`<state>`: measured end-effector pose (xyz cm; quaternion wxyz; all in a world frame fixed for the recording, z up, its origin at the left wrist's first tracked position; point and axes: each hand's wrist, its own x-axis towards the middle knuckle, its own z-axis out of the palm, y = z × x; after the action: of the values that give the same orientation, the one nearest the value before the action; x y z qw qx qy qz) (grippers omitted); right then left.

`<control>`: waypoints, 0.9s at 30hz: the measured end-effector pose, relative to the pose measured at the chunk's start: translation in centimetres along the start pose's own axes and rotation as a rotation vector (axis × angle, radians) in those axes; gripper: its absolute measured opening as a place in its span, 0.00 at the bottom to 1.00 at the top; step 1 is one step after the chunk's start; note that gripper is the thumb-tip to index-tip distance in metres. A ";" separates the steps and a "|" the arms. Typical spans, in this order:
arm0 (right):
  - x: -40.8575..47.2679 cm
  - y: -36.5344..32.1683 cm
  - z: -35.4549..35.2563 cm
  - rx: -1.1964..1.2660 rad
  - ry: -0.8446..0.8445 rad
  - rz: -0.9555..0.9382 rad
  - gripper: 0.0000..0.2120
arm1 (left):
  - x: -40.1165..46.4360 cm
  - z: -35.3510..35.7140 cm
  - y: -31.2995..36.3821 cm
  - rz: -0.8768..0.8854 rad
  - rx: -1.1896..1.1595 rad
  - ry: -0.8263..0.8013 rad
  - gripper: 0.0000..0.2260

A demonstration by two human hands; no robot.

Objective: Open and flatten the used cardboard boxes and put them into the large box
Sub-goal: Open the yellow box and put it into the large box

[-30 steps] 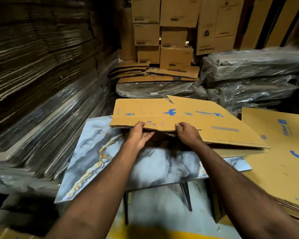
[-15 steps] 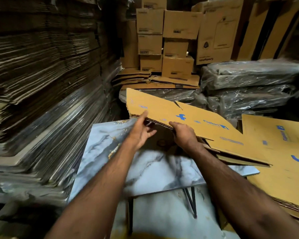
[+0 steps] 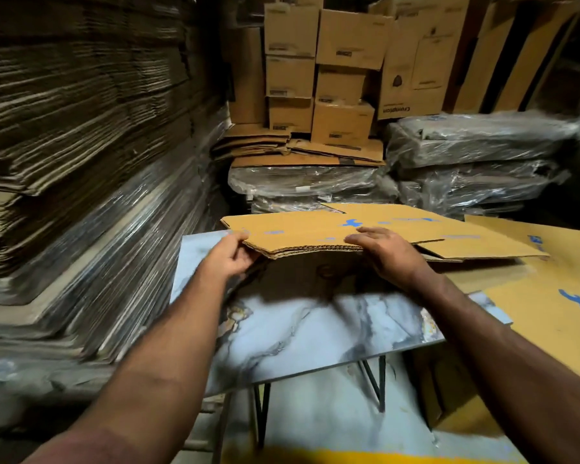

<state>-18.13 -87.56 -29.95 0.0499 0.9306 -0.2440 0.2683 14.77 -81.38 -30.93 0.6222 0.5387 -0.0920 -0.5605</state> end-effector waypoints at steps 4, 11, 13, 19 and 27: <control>0.7 1.5 -1.8 -0.139 -0.362 0.374 0.21 | 2.2 2.2 -2.5 -0.014 0.071 0.026 0.08; 4.6 -1.5 -5.7 0.115 -0.423 0.577 0.21 | 0.6 7.6 -7.0 -0.088 0.077 -0.101 0.07; 5.3 -3.6 -5.1 0.081 -0.529 0.581 0.18 | -0.5 9.7 -7.7 -0.114 0.074 -0.139 0.08; 2.0 -4.3 -1.3 -0.250 -0.730 0.742 0.22 | -1.9 12.8 -8.0 -0.213 0.094 -0.289 0.05; 0.7 -1.9 -5.8 -0.218 -0.836 0.746 0.22 | 1.5 10.5 -7.0 -0.203 0.069 -0.318 0.08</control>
<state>-19.47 -84.94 -24.58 -0.0535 0.7979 -0.5815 -0.1498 3.55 -87.12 -32.86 0.5212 0.4709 -0.1533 -0.6950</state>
